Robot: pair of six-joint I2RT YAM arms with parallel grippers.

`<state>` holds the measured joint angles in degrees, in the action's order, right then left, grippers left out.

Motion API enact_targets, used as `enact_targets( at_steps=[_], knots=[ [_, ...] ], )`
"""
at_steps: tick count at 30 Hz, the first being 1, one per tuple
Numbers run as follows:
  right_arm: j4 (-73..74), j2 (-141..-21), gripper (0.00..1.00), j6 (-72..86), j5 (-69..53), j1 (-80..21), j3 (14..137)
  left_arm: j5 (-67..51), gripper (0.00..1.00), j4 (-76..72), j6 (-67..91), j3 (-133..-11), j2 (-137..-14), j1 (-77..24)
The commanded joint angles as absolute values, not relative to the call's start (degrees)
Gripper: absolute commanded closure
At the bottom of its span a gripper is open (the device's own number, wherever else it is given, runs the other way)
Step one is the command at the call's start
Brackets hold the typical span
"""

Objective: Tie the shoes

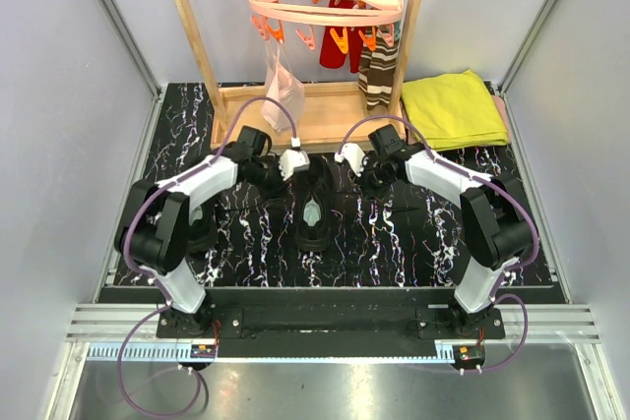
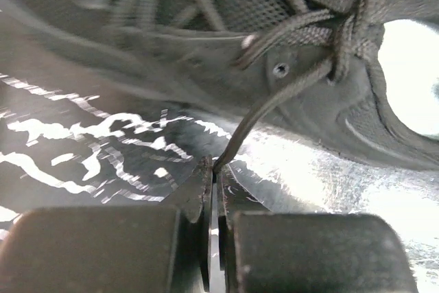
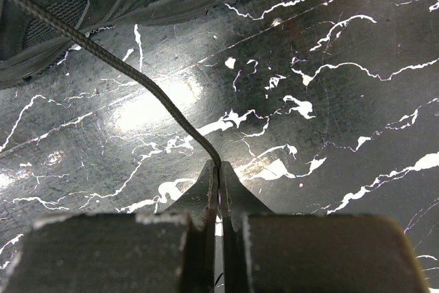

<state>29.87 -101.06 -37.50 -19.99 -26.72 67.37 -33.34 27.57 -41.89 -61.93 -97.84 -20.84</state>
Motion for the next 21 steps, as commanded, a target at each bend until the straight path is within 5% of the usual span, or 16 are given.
enact_targets(
  at_steps=[1,14,21],
  knots=[
    [30.41,-98.09,1.0,-35.6,-18.64,-26.19,69.26,-37.17,1.0,25.05,-39.02,-62.75,-90.8,-18.28],
    [31.63,-99.32,1.0,-34.1,-19.16,-25.93,70.75,-47.02,1.0,20.84,-27.17,-63.2,-83.59,-18.9],
    [36.47,-98.35,0.62,-36.21,-15.47,-24.88,68.83,-47.64,1.0,18.46,-23.82,-62.23,-82.88,-19.34]
  ],
)
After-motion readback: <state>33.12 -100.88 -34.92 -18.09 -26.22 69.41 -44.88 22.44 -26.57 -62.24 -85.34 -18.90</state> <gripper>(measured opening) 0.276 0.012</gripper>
